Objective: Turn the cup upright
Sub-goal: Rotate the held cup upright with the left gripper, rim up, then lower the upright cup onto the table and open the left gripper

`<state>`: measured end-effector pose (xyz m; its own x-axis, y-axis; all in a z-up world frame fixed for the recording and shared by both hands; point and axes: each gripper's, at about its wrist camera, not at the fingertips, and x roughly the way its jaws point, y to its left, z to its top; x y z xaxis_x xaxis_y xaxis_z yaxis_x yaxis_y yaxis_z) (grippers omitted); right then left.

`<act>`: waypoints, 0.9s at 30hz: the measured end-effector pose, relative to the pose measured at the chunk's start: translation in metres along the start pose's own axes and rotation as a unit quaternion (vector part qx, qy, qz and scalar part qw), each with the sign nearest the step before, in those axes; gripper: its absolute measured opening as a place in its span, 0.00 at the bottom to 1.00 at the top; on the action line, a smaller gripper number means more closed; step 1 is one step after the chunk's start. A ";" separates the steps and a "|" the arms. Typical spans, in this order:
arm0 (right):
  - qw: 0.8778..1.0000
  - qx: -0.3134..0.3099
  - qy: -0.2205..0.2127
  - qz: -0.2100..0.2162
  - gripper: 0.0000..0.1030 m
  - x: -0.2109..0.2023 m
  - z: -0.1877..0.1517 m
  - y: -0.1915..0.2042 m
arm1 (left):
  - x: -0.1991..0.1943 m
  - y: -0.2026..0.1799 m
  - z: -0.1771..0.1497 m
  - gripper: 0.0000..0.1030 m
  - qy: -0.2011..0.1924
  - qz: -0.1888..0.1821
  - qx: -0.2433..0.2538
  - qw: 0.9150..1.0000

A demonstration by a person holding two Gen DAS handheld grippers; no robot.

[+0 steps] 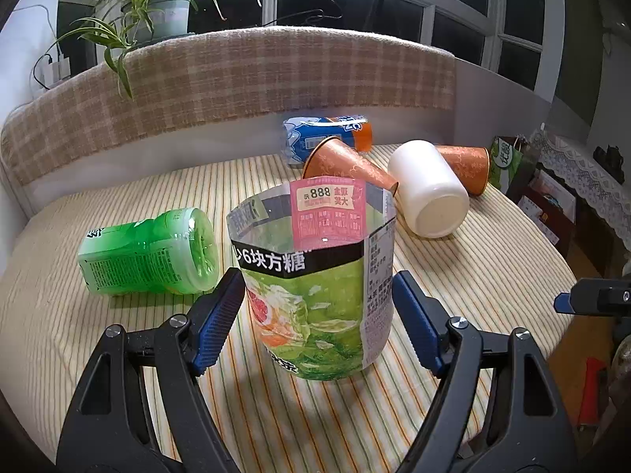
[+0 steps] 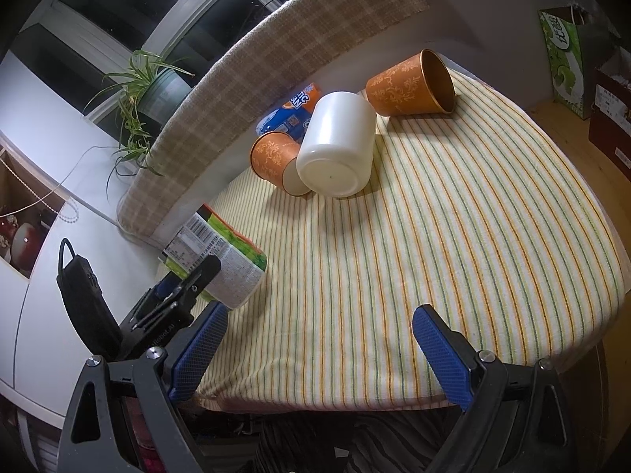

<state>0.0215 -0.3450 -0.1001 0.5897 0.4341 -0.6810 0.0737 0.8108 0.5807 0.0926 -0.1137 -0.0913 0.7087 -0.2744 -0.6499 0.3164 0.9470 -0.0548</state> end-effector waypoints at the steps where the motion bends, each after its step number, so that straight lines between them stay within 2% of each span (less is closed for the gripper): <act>1: 1.000 0.000 0.000 0.000 0.94 0.000 0.000 0.000 | 0.000 0.000 0.000 0.77 0.002 -0.003 0.000 1.000; 20: 1.000 -0.016 0.000 -0.005 0.94 0.004 0.001 0.010 | 0.001 0.003 -0.011 0.85 0.047 -0.058 -0.027 0.997; 27: 0.999 -0.032 -0.004 -0.010 0.94 0.004 0.000 0.017 | -0.001 0.008 -0.021 0.85 0.061 -0.065 -0.036 0.995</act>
<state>0.0251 -0.3302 -0.0928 0.5946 0.4150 -0.6886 0.0346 0.8425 0.5376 0.0813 -0.1018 -0.1066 0.5815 -0.3772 -0.7208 0.3519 0.9155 -0.1951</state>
